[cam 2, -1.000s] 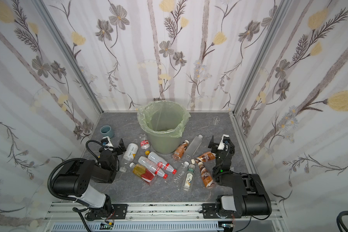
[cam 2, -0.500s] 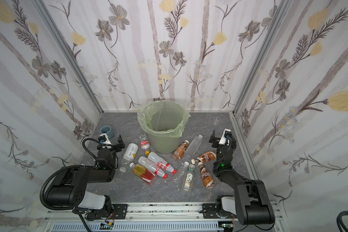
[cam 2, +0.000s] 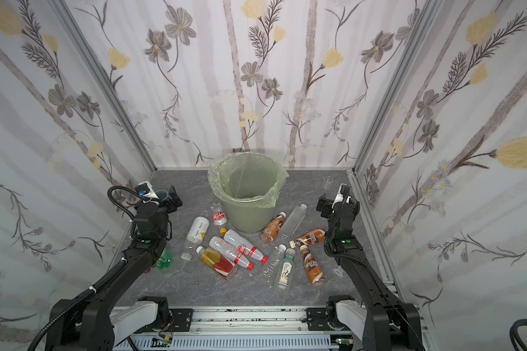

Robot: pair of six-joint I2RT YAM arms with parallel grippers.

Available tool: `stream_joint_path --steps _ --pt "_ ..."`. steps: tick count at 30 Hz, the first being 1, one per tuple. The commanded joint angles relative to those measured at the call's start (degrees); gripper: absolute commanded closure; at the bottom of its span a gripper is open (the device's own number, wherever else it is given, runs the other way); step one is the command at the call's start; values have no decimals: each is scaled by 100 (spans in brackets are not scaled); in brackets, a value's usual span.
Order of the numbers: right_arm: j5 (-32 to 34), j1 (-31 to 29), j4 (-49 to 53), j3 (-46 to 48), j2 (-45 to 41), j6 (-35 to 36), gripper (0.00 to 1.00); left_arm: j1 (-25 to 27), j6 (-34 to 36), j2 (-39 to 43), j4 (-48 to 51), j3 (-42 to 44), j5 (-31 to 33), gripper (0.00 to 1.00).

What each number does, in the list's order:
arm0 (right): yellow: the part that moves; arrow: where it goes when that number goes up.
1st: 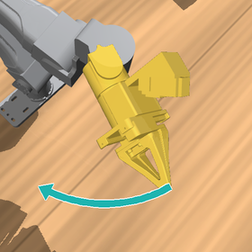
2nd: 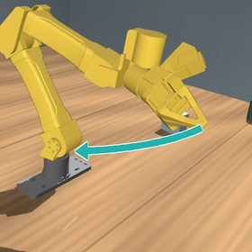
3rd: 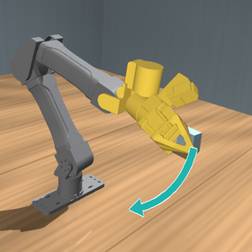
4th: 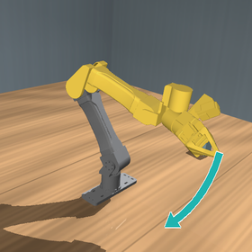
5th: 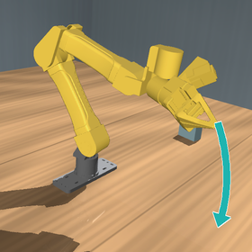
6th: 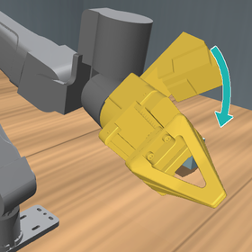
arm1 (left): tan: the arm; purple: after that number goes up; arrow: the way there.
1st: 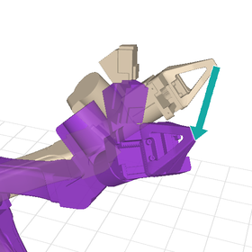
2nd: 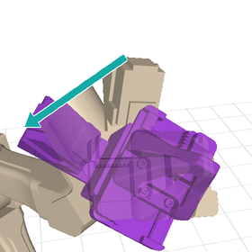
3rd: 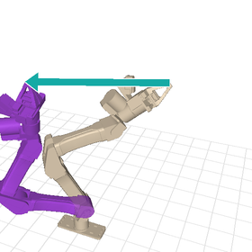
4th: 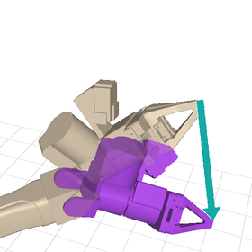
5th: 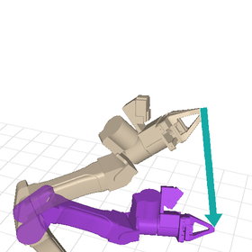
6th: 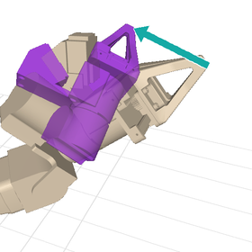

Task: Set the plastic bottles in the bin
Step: 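Lower the left gripper onto the green bottle while the right gripper advances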

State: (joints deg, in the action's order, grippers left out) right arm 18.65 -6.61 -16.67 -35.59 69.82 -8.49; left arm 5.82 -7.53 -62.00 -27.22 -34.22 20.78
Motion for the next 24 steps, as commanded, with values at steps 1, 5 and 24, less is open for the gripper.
stream_joint_path --steps 1,5,24 --pt "222 -156 1577 -420 -39 -425 0 27 -398 329 1838 -296 145 0" --pt "208 -470 2745 -996 -55 -719 0 33 -811 781 2848 -481 154 0" --pt "-533 -840 3757 -437 -1263 -910 0 -177 -1351 689 5636 -991 -568 1"
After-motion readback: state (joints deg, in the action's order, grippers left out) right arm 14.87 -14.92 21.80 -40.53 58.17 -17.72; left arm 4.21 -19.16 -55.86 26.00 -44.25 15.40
